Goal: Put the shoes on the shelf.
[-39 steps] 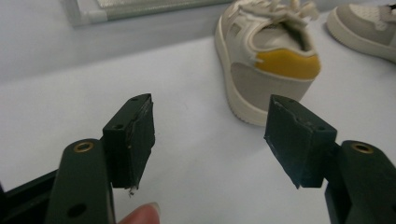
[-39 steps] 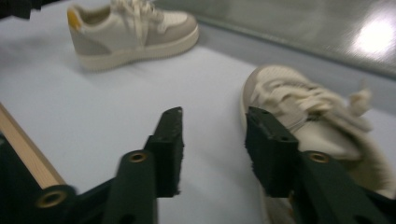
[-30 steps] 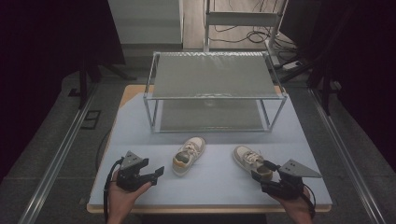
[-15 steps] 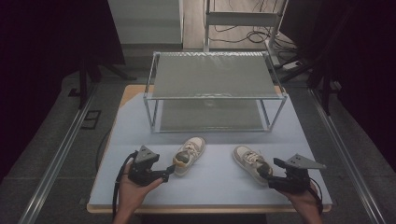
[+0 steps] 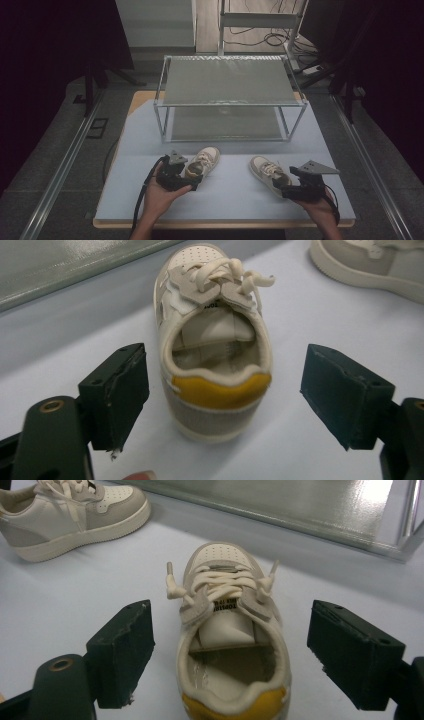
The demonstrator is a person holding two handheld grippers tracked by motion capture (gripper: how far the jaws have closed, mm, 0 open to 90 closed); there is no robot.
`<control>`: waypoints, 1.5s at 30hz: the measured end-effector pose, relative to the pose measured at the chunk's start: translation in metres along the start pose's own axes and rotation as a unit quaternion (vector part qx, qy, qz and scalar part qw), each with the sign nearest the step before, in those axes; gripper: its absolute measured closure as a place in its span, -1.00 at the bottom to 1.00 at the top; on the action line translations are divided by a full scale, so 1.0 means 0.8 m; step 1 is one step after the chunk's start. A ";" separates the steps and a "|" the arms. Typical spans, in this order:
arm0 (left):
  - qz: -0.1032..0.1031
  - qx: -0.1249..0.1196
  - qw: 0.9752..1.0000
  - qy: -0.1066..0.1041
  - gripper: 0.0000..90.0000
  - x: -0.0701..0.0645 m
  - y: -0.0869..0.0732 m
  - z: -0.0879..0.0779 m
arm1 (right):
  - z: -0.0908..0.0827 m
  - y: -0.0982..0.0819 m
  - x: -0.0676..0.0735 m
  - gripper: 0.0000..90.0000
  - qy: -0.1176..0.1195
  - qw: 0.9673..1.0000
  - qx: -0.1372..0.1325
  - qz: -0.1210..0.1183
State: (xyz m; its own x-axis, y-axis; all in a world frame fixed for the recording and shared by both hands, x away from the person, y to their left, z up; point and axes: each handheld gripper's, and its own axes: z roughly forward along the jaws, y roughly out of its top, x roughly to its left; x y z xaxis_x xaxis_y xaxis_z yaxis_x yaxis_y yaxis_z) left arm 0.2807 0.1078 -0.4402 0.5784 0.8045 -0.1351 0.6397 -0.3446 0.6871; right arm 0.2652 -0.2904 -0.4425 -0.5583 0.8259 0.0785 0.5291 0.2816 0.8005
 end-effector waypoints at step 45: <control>-0.007 0.060 0.997 0.052 -0.40 -0.001 0.014 0.077 | 0.065 -0.011 -0.006 -0.39 0.000 0.996 0.090 -0.006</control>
State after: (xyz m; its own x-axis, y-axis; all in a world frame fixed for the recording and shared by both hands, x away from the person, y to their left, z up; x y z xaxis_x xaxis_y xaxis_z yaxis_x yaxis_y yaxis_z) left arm 0.3186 0.0738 -0.4761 0.5181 0.8529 -0.0647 0.7063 -0.3840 0.5947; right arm 0.2965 -0.2716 -0.4812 -0.5645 0.8225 0.0695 0.6284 0.3737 0.6822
